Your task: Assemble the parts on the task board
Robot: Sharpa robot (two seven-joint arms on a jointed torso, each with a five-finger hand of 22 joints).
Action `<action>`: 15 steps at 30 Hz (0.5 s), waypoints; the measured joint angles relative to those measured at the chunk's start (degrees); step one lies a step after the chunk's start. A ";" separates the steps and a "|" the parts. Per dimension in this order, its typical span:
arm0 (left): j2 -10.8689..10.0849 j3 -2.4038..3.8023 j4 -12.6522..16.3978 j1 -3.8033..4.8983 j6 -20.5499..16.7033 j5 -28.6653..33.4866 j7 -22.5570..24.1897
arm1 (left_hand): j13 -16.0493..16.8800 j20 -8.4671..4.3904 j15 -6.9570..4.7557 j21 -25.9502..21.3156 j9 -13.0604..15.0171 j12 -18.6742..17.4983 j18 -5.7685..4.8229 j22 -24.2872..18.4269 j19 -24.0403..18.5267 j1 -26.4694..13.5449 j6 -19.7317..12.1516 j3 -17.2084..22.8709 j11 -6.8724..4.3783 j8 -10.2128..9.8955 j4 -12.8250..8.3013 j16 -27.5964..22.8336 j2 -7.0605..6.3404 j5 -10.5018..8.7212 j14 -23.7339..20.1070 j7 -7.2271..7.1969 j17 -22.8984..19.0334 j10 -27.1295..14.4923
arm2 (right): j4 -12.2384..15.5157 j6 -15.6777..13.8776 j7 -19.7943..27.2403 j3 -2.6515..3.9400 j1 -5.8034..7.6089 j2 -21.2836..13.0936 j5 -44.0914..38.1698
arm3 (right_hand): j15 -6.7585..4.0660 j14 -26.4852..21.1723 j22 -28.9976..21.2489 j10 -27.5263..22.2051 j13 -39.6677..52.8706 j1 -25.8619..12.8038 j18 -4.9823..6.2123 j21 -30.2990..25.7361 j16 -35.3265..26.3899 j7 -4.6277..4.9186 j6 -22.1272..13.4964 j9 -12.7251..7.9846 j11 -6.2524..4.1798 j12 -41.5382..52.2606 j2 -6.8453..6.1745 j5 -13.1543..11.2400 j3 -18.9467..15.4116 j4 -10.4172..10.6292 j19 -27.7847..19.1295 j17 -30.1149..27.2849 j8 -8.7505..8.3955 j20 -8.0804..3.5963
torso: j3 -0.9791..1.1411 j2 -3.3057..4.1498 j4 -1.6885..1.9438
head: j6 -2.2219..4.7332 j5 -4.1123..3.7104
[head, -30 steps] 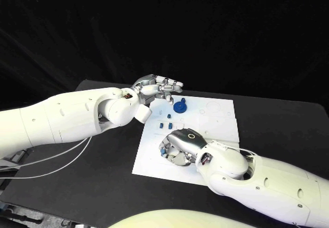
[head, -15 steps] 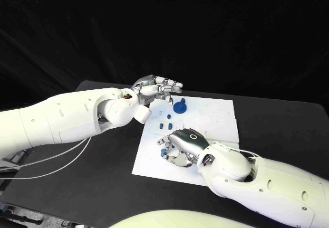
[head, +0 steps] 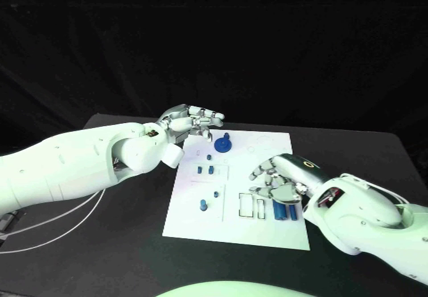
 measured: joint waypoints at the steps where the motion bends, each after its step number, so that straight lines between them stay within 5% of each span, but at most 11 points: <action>1: -0.05 0.00 0.01 0.00 0.00 0.00 0.00 | 0.00 0.00 0.00 0.00 0.00 0.00 0.00 0.00 0.00 0.00 0.00 0.00 0.00 0.00 0.00 0.00 0.00 0.00 0.00 0.00 0.00 0.00 | 0.35 0.05 -0.12 -0.05 0.18 -1.75 1.85 | -0.30 0.13 0.19 1.62 8.81 -0.48 -0.28 1.09 0.97 -0.37 0.54 0.49 -0.41 8.66 0.36 0.65 -1.02 0.46 0.11 0.00 0.45 -0.11 | -0.07 -0.06 -0.11 | 0.15 -0.67; 6: -0.43 -0.01 0.02 -0.01 -0.01 -0.01 0.00 | 0.00 0.00 0.00 0.00 0.00 0.20 0.00 -0.01 0.00 -0.18 0.00 -0.16 0.00 0.00 -0.16 0.00 0.18 0.00 0.00 0.00 -0.06 0.00 | 3.32 0.49 -1.38 -0.47 0.20 -9.70 8.48 | -1.03 0.03 0.28 4.81 35.42 -1.40 -0.28 4.61 4.83 -1.28 1.40 4.61 -0.91 33.44 1.97 2.99 -5.49 2.03 0.10 0.00 2.78 -0.74 | -0.24 -0.33 -0.64 | 0.48 -3.26; 8: -0.49 -0.03 -0.01 -0.01 -0.02 -0.01 0.01 | 0.00 0.00 0.00 0.00 0.00 0.25 0.00 -0.06 0.00 -0.23 0.00 -0.16 0.00 0.00 -0.16 0.00 0.23 0.00 0.00 0.00 -0.09 0.00 | 4.52 0.73 -2.44 -0.65 -0.07 -11.80 9.25 | -1.02 0.02 0.28 4.88 38.09 -1.84 -1.16 5.49 5.85 -1.31 1.23 5.86 -0.99 35.69 2.50 3.71 -6.45 2.84 0.10 0.00 3.38 -0.74 | -0.29 -0.47 -0.96 | 0.46 -4.06; 15: -0.29 -0.20 -0.23 -0.01 0.02 -0.01 0.06 | 0.00 0.00 0.00 0.00 -0.03 0.25 0.00 -0.06 0.00 -0.23 0.00 -0.16 0.00 0.00 -0.16 0.00 0.23 0.00 0.00 0.00 -0.08 0.00 | 7.05 0.90 -7.81 -1.02 -1.78 -14.70 7.30 | -1.02 0.02 0.27 4.88 38.84 -2.27 -1.16 6.87 7.81 -0.98 -0.51 8.52 -0.99 36.36 2.52 4.33 -9.16 4.91 0.10 -0.01 3.41 -0.73 | -0.48 -0.94 -1.64 | 0.25 -5.76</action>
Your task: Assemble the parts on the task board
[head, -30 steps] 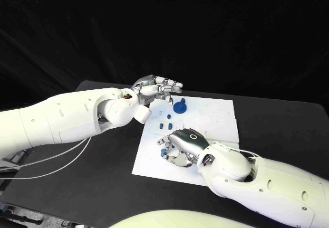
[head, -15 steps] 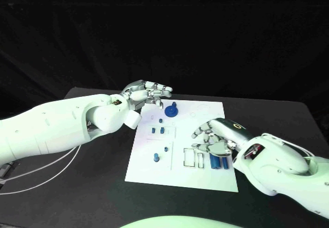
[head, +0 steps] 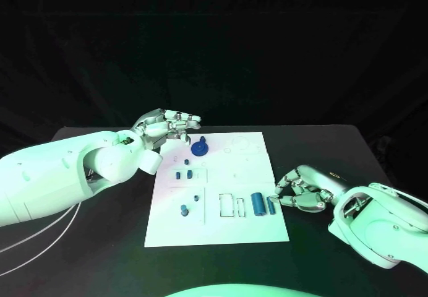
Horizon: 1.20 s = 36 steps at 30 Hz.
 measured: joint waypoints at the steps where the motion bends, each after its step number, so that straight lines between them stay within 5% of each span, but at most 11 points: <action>1: 0.02 -0.03 -0.04 0.00 0.01 0.00 0.00 | 0.00 0.00 0.00 0.00 -0.02 0.00 0.00 0.00 0.00 0.00 0.00 0.00 0.00 0.00 0.00 0.00 0.00 0.00 0.00 0.00 0.00 0.00 | 0.04 -0.01 -0.74 -0.03 -0.27 0.05 -0.59 | 0.00 0.00 0.00 0.00 0.00 -0.26 0.00 0.21 0.03 0.02 -0.02 0.25 0.00 0.00 -0.26 0.00 -0.39 0.16 0.00 0.00 0.00 0.00 | -0.01 -0.05 -0.09 | 0.02 -0.08; 7: -0.01 -0.12 -0.08 0.00 0.11 0.00 0.01 | 0.00 0.00 0.00 0.00 -0.02 0.00 0.00 0.00 0.00 0.00 0.00 0.00 0.00 0.00 0.00 0.00 0.00 0.00 0.00 0.00 0.00 0.00 | -0.31 -0.40 -5.10 -0.04 -2.38 1.60 -4.43 | 0.00 0.00 -0.01 -0.32 0.00 -0.45 0.00 0.24 0.57 0.32 -1.13 1.62 0.31 -0.15 -0.67 0.99 -2.72 1.14 0.00 0.00 0.00 0.00 | -0.01 -0.22 -0.51 | -0.02 -0.26; 16: -0.14 -0.22 -0.03 0.00 0.24 0.00 0.01 | 0.00 0.00 0.00 0.00 -0.02 0.00 0.00 0.00 0.00 0.00 0.00 0.00 0.00 0.00 0.00 0.00 0.00 0.00 0.00 0.00 0.01 0.00 | -2.06 -2.00 -8.80 -0.08 -4.51 5.45 -8.72 | 0.22 0.20 -0.01 -0.52 -0.01 -0.23 0.00 0.47 0.60 0.40 -1.63 2.60 0.52 -0.52 -0.89 1.90 -4.23 2.18 -0.01 -0.01 0.00 0.01 | -0.07 -0.09 -0.38 | -0.36 -0.25; 30: -0.42 -0.25 0.03 -0.01 0.26 0.00 0.01 | 0.00 0.00 0.00 0.00 -0.01 0.00 -0.01 0.01 0.00 0.00 0.00 0.00 0.00 0.00 0.00 0.00 0.00 0.00 0.00 0.00 0.01 0.00 | -2.60 -3.78 -10.66 -0.05 -4.98 7.64 -11.50 | 0.22 0.20 -0.02 -0.52 -0.02 -0.23 0.00 0.69 0.82 0.38 -2.02 3.74 0.51 -0.52 -0.89 2.32 -6.17 3.80 -0.01 -0.02 0.00 0.01 | -0.10 0.09 -0.25 | -0.52 0.27; 36: -0.42 -0.25 0.07 -0.01 0.29 0.00 -0.01 | 0.00 0.00 0.00 0.00 -0.01 0.00 0.00 0.01 0.00 0.00 0.00 0.00 0.00 0.00 0.00 0.00 0.00 0.00 0.00 0.00 -0.07 0.00 | -3.48 -3.58 -11.18 -0.05 -5.00 8.59 -11.71 | 0.22 0.20 -0.03 -0.52 -0.02 -0.86 0.00 0.69 1.05 0.36 -2.40 4.83 0.51 -0.85 -0.26 4.57 -8.40 5.40 -0.01 -0.02 0.00 0.01 | -0.09 0.08 -0.25 | -0.43 0.40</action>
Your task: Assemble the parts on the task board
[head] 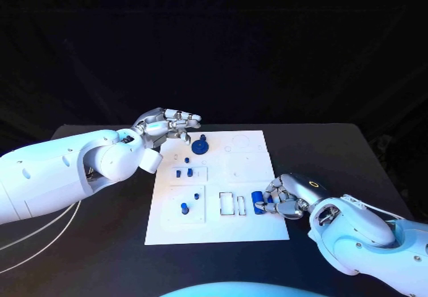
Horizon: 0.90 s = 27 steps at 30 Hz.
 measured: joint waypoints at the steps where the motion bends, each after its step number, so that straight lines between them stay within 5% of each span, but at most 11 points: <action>1: 0.00 0.00 0.02 0.00 0.01 0.00 0.00 | 0.00 0.00 0.00 0.00 0.00 0.00 0.00 0.00 0.00 0.00 0.00 0.00 0.00 0.00 0.00 0.00 0.00 0.00 0.00 0.00 0.00 0.00 | -0.20 0.07 -0.09 0.00 0.00 0.18 -0.02 | 0.00 0.00 0.00 0.00 0.00 0.00 0.00 0.00 0.00 0.00 0.00 0.07 0.00 0.00 0.00 0.00 -0.09 0.07 0.00 0.00 0.00 0.00 | 0.01 0.00 0.00 | 0.01 0.03; 23: -0.09 0.00 0.26 0.01 0.27 0.00 -0.13 | 0.00 0.00 0.00 -0.36 -0.05 0.28 -0.01 -0.13 0.00 -0.38 0.00 -0.42 0.02 0.22 0.43 0.23 0.38 0.00 0.00 0.00 -0.10 -0.43 | -3.90 3.76 -1.48 0.28 -0.49 3.73 -0.95 | 0.00 0.00 -0.02 -0.21 -0.01 -0.81 0.00 0.00 -0.01 0.00 0.00 1.12 0.21 -0.28 0.39 0.30 -1.53 -0.12 0.00 -0.01 0.16 0.01 | 0.01 0.00 -0.04 | 0.09 0.36; 27: -0.14 0.00 0.29 0.01 0.31 0.00 -0.18 | -0.05 0.00 0.00 -0.36 -0.05 0.28 -0.01 -0.13 0.00 -0.38 0.00 -0.42 0.02 0.22 0.43 0.23 0.38 0.00 0.00 0.00 -0.10 -0.43 | -4.01 3.71 -1.54 0.32 -0.60 3.89 -1.27 | 0.00 0.00 -0.02 -0.21 -0.02 0.34 0.00 0.13 0.02 -0.09 0.10 1.53 0.21 -0.28 1.54 0.65 -1.66 -0.25 0.00 -0.01 0.58 0.01 | 0.01 -0.02 -0.07 | 0.07 0.40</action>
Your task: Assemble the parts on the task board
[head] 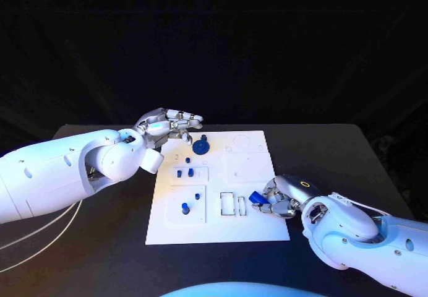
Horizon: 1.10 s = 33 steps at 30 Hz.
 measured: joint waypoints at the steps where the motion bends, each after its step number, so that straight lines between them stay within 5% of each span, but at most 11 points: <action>1: 0.00 0.00 0.02 0.00 0.01 0.00 -0.01 | 0.00 0.00 0.00 0.00 0.00 0.00 0.01 0.00 0.00 0.00 0.00 0.00 0.00 0.00 0.00 0.00 0.00 0.00 0.00 0.00 -0.04 0.00 | 0.00 -0.11 -0.01 0.00 -0.05 0.02 -0.06 | 0.00 0.00 0.00 0.03 0.00 0.32 0.00 0.27 0.22 -0.25 0.25 0.10 -0.03 0.02 0.32 0.14 -0.01 -0.01 0.00 0.00 0.18 0.00 | 0.00 -0.01 0.00 | -0.01 0.00; 9: -0.12 0.00 0.07 0.00 0.06 0.00 -0.08 | 0.00 0.00 0.00 0.00 0.00 0.00 0.01 -0.04 0.00 0.00 0.00 0.00 0.00 0.00 0.00 0.00 0.00 0.00 0.00 0.00 -0.04 0.00 | 1.76 -2.42 -0.06 -0.32 -0.60 -0.85 -0.16 | 0.00 0.00 0.05 1.05 0.00 2.42 -0.65 1.11 0.81 -1.09 1.52 1.36 -1.05 1.45 1.63 0.57 0.02 -0.48 0.00 0.00 1.42 0.00 | 0.03 0.00 0.01 | -0.07 0.20; 19: 0.06 0.00 0.03 0.00 0.12 0.00 -0.13 | 0.00 0.00 0.00 0.00 0.00 0.00 0.01 -0.04 0.00 0.00 0.00 0.00 0.00 0.00 0.00 0.00 0.00 0.00 0.00 0.00 -0.04 0.01 | 5.24 -6.77 -0.06 0.26 0.47 -0.29 0.78 | -0.36 -0.07 0.04 1.97 -0.01 3.47 -0.66 2.08 1.26 -1.00 1.82 2.24 -1.53 2.45 2.68 1.41 -0.07 -0.55 -0.08 0.00 2.07 -0.34 | 0.00 -0.02 0.02 | 0.09 0.24; 25: 0.36 0.00 -0.02 0.00 0.21 0.00 -0.15 | 0.01 0.00 0.00 0.00 0.01 0.00 0.01 -0.04 0.00 0.00 0.00 0.01 0.00 0.00 0.00 0.00 0.00 0.00 0.00 0.00 -0.04 0.01 | 4.92 -7.47 0.05 0.29 0.68 2.69 3.43 | -0.53 -0.11 0.04 2.18 -0.01 3.56 -0.66 2.08 1.26 -1.00 1.82 2.24 -1.74 2.45 2.88 1.68 -0.32 -0.27 0.01 0.04 2.35 -0.42 | 0.00 0.01 0.12 | 0.18 0.26; 31: 0.42 0.00 0.02 0.00 0.28 0.00 -0.18 | 0.01 0.00 0.00 0.00 0.01 0.00 0.01 -0.04 0.00 0.00 0.00 0.01 0.00 0.00 -0.01 0.00 0.00 0.00 0.00 0.00 -0.04 0.01 | 2.87 -6.38 0.05 0.26 0.71 5.54 6.49 | -0.83 0.00 0.03 2.72 0.00 0.07 -0.66 2.08 1.26 -0.58 2.24 2.25 -2.19 2.74 5.66 1.78 -1.78 0.48 0.01 0.04 3.64 -0.85 | -0.01 0.07 0.07 | 0.03 0.45; 33: 0.44 0.00 0.03 0.00 0.30 0.00 -0.19 | 0.01 0.00 0.00 0.00 0.01 0.00 0.01 -0.04 0.00 0.00 0.00 0.01 -0.01 0.00 -0.01 0.00 0.00 0.00 0.00 0.00 -0.04 0.01 | 2.34 -5.81 -0.01 0.24 0.69 6.30 7.16 | -1.04 -0.20 0.03 2.96 0.00 -1.41 -0.66 2.38 1.26 -0.63 2.29 4.04 -2.40 3.00 5.96 1.81 -2.47 0.43 0.10 0.04 3.99 -0.93 | -0.01 0.07 0.05 | -0.02 0.49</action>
